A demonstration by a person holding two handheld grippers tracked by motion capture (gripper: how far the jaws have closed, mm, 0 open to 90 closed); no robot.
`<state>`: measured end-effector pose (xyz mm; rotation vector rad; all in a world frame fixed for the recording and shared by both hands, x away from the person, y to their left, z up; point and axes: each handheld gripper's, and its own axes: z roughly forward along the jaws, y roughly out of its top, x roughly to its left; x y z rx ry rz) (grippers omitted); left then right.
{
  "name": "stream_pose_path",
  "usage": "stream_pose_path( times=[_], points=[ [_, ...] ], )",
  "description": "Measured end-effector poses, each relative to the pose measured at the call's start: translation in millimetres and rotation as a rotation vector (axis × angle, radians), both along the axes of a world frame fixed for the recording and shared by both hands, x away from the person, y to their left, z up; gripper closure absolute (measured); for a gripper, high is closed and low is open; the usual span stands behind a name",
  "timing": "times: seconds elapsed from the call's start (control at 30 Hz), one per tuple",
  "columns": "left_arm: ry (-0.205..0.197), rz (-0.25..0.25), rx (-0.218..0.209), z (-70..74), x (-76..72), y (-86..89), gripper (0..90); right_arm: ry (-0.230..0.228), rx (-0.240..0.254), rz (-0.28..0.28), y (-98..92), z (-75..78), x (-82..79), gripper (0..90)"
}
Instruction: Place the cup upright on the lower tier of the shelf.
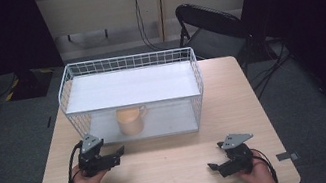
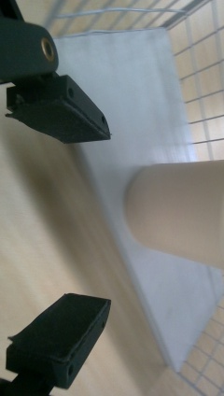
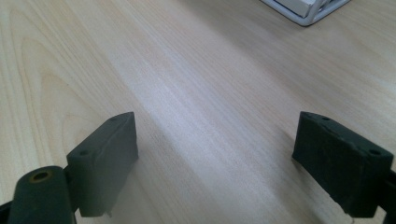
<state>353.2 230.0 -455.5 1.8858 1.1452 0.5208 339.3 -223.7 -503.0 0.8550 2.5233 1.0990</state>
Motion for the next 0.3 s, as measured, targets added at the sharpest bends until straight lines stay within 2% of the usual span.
stream_pose_path(
  times=[0.1, 0.17, 0.23, 0.27, 0.3],
  points=[
    [0.023, -0.02, 0.051, -10.8, -7.5, 8.0, 15.9, 0.0, 0.0, 0.0, 0.0, 0.0, 0.0, 13.0],
    [0.046, -0.027, 0.06, -18.6, -11.1, 9.5, 15.8, 0.0, 0.0, 0.0, 0.0, 0.0, 0.0, 13.0],
    [0.049, -0.027, 0.059, -21.3, -12.0, 9.3, 15.9, 0.0, 0.0, 0.0, 0.0, 0.0, 0.0, 13.0],
    [0.048, -0.047, 0.078, -23.7, -12.2, 7.3, 15.8, 0.0, 0.0, 0.0, 0.0, 0.0, 0.0, 13.0],
    [0.048, -0.047, 0.078, -23.7, -12.2, 7.3, 15.9, 0.0, 0.0, 0.0, 0.0, 0.0, 0.0, 13.0]
  ],
)
